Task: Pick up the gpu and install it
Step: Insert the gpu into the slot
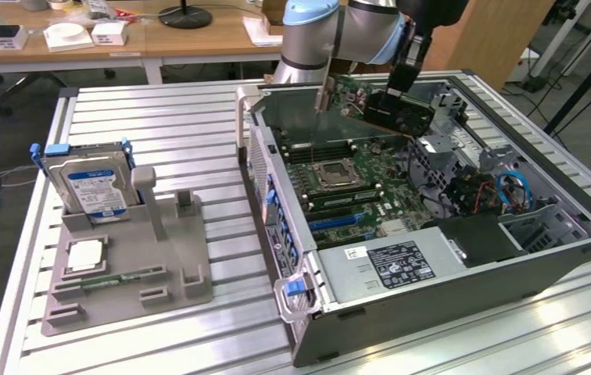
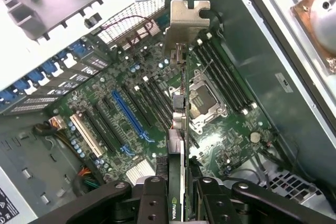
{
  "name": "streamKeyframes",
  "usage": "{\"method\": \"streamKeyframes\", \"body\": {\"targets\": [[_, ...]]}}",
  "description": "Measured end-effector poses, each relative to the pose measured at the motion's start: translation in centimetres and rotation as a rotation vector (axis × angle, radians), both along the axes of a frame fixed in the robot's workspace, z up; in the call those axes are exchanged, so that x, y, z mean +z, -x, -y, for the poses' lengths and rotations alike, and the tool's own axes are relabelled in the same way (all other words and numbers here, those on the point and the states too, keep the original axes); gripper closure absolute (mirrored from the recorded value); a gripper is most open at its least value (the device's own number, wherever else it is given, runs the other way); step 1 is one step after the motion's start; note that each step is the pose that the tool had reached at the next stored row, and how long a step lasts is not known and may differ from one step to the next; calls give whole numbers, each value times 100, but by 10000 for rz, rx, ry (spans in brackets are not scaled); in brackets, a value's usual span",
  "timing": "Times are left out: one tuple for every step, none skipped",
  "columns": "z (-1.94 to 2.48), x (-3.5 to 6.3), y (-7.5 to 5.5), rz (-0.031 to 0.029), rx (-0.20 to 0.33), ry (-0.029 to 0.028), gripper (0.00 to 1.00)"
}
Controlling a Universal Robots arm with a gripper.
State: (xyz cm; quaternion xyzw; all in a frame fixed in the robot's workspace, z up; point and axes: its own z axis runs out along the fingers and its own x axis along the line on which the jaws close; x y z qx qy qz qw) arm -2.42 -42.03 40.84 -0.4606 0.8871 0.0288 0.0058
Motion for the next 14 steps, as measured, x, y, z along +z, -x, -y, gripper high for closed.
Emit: {"method": "streamKeyframes", "body": {"targets": [[0, 0, 0, 0, 80, 0, 74], [0, -1, 0, 0, 160, 0, 74], [0, -1, 0, 0, 244, 0, 74], [0, -2, 0, 0, 334, 0, 74], [0, -2, 0, 0, 419, 0, 74], [0, -2, 0, 0, 503, 0, 74], [0, -3, 0, 0, 589, 0, 74], [0, -3, 0, 0, 672, 0, 74], [0, -3, 0, 0, 754, 1, 74], [0, -4, 0, 0, 837, 0, 74], [0, -4, 0, 0, 925, 0, 74], [0, -4, 0, 0, 1009, 0, 74], [0, -5, 0, 0, 1091, 0, 74], [0, -5, 0, 0, 1175, 0, 74]]}}
